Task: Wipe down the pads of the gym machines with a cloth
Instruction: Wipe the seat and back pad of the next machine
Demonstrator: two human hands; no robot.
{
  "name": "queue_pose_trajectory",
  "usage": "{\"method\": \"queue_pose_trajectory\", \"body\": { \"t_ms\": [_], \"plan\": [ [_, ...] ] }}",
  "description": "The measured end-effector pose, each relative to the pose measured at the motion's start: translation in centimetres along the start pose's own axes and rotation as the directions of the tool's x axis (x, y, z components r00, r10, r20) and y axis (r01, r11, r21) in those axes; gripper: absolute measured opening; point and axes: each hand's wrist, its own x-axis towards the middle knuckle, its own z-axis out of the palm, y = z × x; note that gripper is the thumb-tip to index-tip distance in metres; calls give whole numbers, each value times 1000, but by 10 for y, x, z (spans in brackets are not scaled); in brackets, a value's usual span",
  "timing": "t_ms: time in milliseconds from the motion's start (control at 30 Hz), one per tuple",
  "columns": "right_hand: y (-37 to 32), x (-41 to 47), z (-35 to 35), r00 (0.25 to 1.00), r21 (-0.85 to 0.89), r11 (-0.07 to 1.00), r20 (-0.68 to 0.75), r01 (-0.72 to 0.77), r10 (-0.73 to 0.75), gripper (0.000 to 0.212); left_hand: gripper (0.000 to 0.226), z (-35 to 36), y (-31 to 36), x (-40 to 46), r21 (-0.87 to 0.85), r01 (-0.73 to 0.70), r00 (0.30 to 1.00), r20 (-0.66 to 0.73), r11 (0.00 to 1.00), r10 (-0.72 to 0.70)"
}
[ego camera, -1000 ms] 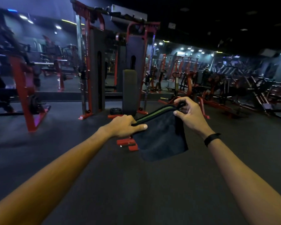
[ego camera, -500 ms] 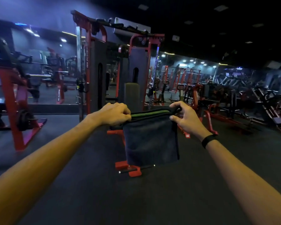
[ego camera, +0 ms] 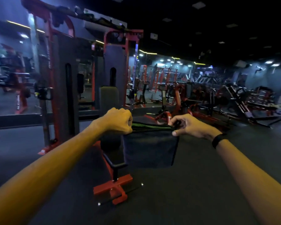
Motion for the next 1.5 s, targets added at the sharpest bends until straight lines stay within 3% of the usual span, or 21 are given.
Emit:
{"method": "queue_pose_trajectory", "body": {
  "t_ms": [67, 167, 300, 567, 667, 833, 1033, 1200, 1300, 1367, 1500],
  "plan": [
    [29, 13, -10, 997, 44, 997, -30, -63, 65, 23, 9, 24, -4, 39, -44, -27, 999, 16, 999, 28],
    [74, 43, -18, 963, -126, 987, -260, -104, 68, 20, 17, 59, -3, 102, -95, -97, 994, -52, 991, 92],
    [146, 80, -46, 956, -110, 981, -263, -161, 128, 22, 32, 96, -2, 189, -99, -205, 959, -218, 974, 179],
    [264, 175, -142, 843, -193, 966, -536, -174, 44, 21, 36, 121, 8, 387, -65, -310, 928, -239, 948, 287],
    [302, 212, -187, 786, -220, 963, -618, -157, -13, 23, 36, 128, 11, 452, -76, -361, 891, -322, 929, 320],
    [373, 282, -211, 808, -255, 953, -589, -160, -22, 23, 53, 165, -12, 549, -52, -359, 898, -291, 932, 330],
    [486, 369, -230, 830, -257, 952, -558, -168, -4, 25, 29, 227, -42, 683, -263, -373, 910, -292, 890, 295],
    [581, 459, -277, 853, -297, 941, -521, -163, -16, 28, 28, 279, -59, 816, -404, -375, 925, -214, 834, 313],
    [626, 504, -319, 856, -316, 927, -516, -200, 9, 30, 34, 286, -67, 902, -233, -381, 923, -159, 895, 352],
    [651, 529, -349, 832, -317, 930, -555, -186, -23, 29, 37, 283, -66, 959, -133, -403, 902, -226, 906, 368],
    [722, 560, -389, 800, -291, 933, -600, -212, -5, 30, 37, 309, -48, 1063, -211, -455, 873, -296, 865, 387]
  ]
}}
